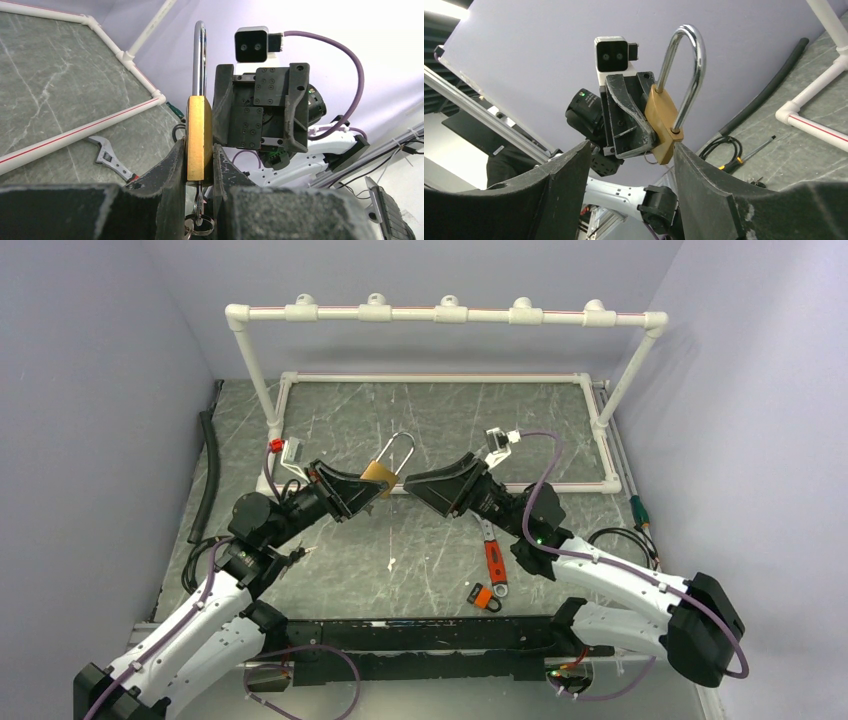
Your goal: Unlock with the key
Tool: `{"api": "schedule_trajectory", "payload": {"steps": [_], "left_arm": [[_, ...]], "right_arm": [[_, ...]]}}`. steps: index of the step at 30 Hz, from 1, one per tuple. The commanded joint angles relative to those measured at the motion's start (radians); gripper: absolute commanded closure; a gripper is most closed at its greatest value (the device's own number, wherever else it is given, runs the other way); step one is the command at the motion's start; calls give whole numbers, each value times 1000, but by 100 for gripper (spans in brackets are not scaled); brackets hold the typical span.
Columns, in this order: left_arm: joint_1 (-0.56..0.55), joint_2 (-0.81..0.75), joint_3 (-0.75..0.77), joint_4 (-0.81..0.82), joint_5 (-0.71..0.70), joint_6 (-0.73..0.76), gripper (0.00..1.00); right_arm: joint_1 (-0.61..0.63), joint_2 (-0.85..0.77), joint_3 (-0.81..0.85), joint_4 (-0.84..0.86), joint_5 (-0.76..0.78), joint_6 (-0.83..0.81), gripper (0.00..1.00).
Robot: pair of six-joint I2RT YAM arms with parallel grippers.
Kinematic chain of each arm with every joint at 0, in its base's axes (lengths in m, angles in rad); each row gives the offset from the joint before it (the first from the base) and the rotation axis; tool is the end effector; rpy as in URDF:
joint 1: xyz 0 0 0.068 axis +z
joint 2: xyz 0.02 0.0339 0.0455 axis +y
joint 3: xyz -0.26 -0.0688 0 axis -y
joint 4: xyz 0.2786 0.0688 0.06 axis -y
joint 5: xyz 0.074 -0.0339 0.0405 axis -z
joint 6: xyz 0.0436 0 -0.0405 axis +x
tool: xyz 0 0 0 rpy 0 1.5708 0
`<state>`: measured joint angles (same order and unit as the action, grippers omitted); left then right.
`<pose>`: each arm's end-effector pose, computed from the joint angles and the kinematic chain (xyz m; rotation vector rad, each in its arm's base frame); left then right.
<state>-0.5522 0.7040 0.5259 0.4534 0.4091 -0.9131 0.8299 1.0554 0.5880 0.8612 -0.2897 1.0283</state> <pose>0.1751 -0.1283 0.3225 0.1290 1.4769 -1.4843 0.1761 0.2110 0.3122 -0.1625 1.3944 1.7660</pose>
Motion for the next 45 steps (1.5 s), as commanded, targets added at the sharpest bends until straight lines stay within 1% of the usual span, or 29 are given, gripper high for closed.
{"api": "schedule_trajectory", "payload": {"steps": [1,8,17,21,33,35,40,42,45], "left_arm": [[4,-4,31,169,30,-40,100],[5,11,14,235,50,-85,100],[5,3,5,235,48,-89,100],[5,11,1,256,48,-98,100],[5,19,-6,283,48,-108,100],[5,21,-7,290,48,-111,100],[5,26,-6,289,55,-113,100],[5,26,-6,291,57,-113,100],[5,30,-3,288,61,-116,100]], "right_arm": [[0,5,19,23,1,-37,38],[0,79,65,90,-23,-15,40],[3,158,139,172,-37,5,51],[15,188,178,156,-38,-6,58],[40,245,222,178,-42,-3,63],[40,249,228,178,-44,-5,66],[40,255,233,179,-48,-5,79],[41,255,231,178,-48,-9,81],[40,255,231,166,-50,-18,80]]}}
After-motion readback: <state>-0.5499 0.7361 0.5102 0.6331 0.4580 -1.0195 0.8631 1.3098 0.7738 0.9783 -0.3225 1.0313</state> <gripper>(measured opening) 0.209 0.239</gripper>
